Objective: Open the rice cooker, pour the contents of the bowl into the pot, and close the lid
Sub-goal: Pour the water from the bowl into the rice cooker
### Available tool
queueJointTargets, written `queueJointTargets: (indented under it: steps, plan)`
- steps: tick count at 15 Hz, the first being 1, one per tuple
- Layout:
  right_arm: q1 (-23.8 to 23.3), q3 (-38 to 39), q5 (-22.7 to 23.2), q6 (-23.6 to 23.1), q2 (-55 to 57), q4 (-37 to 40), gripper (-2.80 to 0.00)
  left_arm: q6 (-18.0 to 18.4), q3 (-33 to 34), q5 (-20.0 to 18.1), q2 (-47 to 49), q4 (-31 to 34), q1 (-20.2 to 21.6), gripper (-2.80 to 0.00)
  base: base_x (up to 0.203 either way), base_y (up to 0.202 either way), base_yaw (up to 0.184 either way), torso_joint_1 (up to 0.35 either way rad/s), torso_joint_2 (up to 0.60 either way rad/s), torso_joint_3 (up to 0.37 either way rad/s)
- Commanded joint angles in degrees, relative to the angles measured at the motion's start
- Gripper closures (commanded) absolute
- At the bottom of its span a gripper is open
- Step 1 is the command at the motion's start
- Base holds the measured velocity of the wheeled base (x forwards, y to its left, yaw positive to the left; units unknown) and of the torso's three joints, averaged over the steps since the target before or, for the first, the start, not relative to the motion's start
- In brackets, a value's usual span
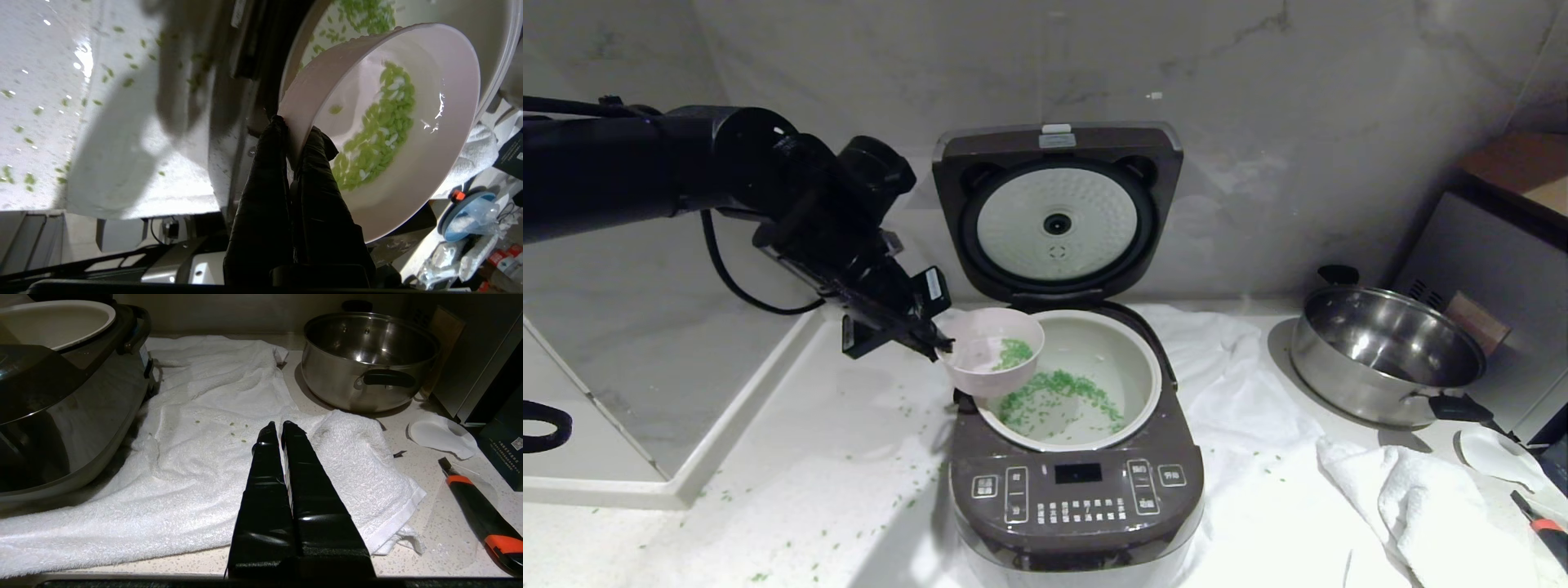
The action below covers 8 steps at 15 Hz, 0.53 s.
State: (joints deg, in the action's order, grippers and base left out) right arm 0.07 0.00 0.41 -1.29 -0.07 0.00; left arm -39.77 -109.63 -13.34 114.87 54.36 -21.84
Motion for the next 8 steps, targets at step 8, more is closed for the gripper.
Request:
queueJointTargets:
  steps: [8]
  plan:
    - [0.01, 0.0, 0.02, -0.03, -0.01, 0.0, 0.0, -6.13, 3.83, 3.5, 3.07, -17.24, -4.43, 0.0, 0.0, 0.0, 0.0, 0.0, 0.0, 0.0]
